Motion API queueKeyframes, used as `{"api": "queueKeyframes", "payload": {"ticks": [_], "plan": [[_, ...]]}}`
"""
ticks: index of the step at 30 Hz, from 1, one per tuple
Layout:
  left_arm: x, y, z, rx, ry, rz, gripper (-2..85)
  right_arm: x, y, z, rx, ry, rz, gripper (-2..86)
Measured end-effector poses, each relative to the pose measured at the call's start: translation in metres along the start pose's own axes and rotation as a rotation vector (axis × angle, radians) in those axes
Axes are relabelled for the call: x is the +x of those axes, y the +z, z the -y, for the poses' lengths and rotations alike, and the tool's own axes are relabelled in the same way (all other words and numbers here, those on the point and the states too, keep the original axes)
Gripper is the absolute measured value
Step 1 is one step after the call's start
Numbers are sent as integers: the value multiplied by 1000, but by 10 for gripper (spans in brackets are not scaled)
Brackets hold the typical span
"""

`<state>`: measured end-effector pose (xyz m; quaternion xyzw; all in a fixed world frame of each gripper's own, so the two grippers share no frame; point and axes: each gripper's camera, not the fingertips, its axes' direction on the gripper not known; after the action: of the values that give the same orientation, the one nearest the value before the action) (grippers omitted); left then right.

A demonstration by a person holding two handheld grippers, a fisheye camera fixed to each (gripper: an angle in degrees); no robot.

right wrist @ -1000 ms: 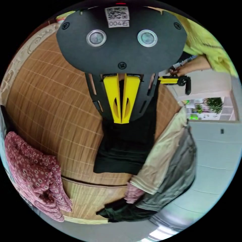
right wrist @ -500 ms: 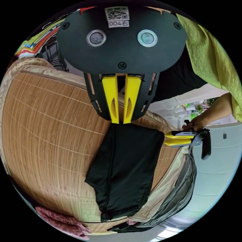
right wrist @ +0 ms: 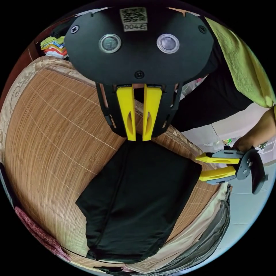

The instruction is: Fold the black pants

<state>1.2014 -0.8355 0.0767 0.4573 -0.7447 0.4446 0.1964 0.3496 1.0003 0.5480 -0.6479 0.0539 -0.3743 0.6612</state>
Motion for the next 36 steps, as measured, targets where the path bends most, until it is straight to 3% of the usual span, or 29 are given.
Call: {"api": "queueKeyframes", "payload": {"ticks": [11, 24, 30, 36], "plan": [[-65, 8, 12, 2, -18, -245, 113, 1, 17, 10, -14, 23, 47, 37], [-108, 13, -4, -104, -176, -326, 30, -14, 27, -18, 99, -1, -21, 61], [-103, 12, 12, -180, -156, -293, 19, 7, 26, -45, 207, 99, 87, 74], [-99, 19, 27, -219, -197, -261, 14, 4, 33, -34, 218, -9, 71, 79]]}}
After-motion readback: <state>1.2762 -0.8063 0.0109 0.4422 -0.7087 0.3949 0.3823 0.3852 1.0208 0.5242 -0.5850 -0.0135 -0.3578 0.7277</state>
